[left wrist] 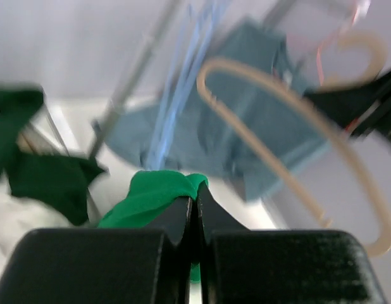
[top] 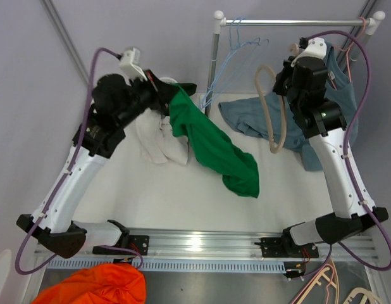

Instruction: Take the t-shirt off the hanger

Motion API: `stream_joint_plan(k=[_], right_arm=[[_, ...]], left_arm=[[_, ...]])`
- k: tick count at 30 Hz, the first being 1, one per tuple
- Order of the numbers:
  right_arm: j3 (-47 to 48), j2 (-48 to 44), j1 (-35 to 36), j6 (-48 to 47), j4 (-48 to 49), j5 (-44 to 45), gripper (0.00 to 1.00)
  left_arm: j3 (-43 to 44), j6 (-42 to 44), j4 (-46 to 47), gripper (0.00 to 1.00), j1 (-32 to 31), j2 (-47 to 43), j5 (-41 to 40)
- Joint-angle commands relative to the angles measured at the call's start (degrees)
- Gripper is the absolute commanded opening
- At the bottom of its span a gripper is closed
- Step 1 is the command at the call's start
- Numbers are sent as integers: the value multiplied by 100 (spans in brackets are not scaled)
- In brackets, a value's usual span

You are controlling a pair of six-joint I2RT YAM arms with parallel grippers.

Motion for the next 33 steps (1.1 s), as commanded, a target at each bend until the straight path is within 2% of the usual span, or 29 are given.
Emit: stream_joint_plan(k=[1,4,5,7,9,15,20,23,27,33], right_arm=[[433,440,44,-294,998,510,0],[1197,942,35,-479,973,835,0],[1747,1336,44,-514,807,923,0],[2356,1725,62,-611,587,1116,0],[2919,2165,97,-699,489,1213,0],[2983,2596,106,-963,1191,1319,0],[3018,2833,106,-1112,1727,1118,0],[3010,2957,97,-1226,2008,907,0],[3036,3115,88,-1341,2387,511,0],[2922,3220,97,-1473,2721,221,0]], left_arm=[[1051,109,107,1,477,365,275],[1869,73,98,1,794,725,207],[2418,64,19,1,891,822,119],[2896,90,-514,1,962,1137,-197],[3485,204,-623,1,1032,1288,-462],[4356,47,175,1,1629,2079,142],[4550,108,2220,1,1902,2737,618],[5198,161,2453,1,2051,3133,566],[5061,275,3453,1,2218,3520,224],[5043,-129,3640,1,2544,4294,276]])
